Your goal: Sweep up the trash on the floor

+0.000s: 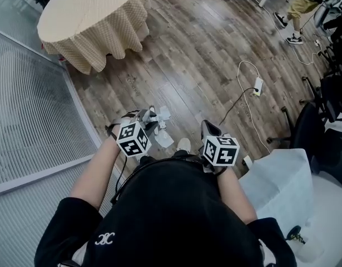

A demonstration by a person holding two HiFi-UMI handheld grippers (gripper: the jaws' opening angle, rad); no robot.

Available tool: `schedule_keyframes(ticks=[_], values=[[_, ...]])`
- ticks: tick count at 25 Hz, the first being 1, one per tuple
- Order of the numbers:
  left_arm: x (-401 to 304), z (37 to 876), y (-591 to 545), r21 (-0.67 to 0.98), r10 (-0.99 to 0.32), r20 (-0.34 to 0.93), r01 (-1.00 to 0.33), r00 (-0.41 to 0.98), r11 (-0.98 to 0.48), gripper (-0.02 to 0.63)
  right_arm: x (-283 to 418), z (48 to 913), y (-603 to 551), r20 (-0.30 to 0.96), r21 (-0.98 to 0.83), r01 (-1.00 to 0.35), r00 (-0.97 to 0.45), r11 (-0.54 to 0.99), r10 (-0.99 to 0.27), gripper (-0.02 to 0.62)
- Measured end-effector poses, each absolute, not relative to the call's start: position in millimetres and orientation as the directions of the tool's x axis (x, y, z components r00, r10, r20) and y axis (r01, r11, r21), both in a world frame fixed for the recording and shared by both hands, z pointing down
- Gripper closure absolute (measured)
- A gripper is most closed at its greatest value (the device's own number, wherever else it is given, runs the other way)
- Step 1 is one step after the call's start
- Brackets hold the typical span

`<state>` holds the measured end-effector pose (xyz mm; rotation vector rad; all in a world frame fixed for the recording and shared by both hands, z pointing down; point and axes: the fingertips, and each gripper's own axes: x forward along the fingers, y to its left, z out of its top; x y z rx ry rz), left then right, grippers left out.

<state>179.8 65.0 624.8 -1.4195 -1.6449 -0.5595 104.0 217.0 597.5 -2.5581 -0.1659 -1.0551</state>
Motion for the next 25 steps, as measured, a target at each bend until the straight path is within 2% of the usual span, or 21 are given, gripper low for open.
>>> schedule_keyframes(ticks=[4,10,18,25], values=[[185,600,46,-0.215,0.57,0.818,0.959,0.075,0.182,0.525,124,589,197,0.677,-0.286,0.172,0.733,-0.943,-0.071,0.581],[200,553,21,-0.228,0.653,0.736,0.974,0.18,-0.012,0.526,159,556,158,0.623,-0.256,0.052,0.773,-0.965,-0.123,0.581],[224,437,22,-0.144,0.862,0.431,0.964,0.266,-0.225,0.528,199,483,128,0.512,-0.19,-0.042,0.848,-0.981,-0.135,0.581],[240,360,24,-0.03,0.925,0.246,0.956,0.29,-0.292,0.531,219,432,116,0.413,-0.204,-0.054,0.901,-0.978,-0.135,0.581]])
